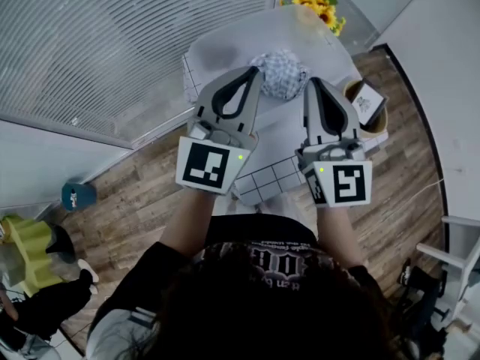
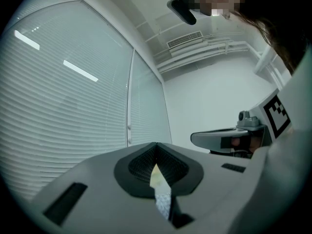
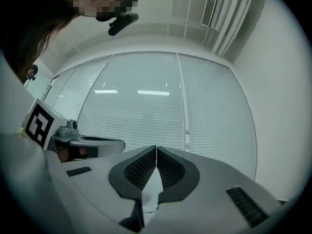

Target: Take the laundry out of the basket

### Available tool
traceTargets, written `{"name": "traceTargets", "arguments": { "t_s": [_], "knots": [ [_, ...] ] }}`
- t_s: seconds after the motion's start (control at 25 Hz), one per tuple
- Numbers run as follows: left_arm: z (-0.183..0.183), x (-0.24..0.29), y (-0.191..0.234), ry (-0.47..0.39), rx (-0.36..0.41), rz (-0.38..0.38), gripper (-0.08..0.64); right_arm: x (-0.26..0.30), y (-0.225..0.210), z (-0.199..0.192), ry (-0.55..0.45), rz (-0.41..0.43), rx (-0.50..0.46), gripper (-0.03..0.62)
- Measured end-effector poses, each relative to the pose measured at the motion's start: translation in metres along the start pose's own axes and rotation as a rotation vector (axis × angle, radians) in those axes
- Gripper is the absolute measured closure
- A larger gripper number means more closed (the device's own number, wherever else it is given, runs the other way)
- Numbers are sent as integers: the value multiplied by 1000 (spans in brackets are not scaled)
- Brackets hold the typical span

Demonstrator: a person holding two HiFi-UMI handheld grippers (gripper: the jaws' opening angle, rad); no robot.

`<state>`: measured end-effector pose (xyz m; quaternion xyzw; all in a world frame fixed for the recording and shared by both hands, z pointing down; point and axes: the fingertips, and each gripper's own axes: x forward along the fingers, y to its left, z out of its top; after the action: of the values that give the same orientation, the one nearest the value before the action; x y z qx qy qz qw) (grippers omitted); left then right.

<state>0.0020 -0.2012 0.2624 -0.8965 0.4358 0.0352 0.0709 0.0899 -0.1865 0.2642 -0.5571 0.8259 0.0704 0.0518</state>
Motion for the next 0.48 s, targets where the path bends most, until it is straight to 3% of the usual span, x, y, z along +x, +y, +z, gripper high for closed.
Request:
{"name": "traceTargets", "arguments": {
  "t_s": [0.48],
  "knots": [
    [-4,60,22,45,69,-37,558,42,-38,-12,10,46,23,564]
  ]
}}
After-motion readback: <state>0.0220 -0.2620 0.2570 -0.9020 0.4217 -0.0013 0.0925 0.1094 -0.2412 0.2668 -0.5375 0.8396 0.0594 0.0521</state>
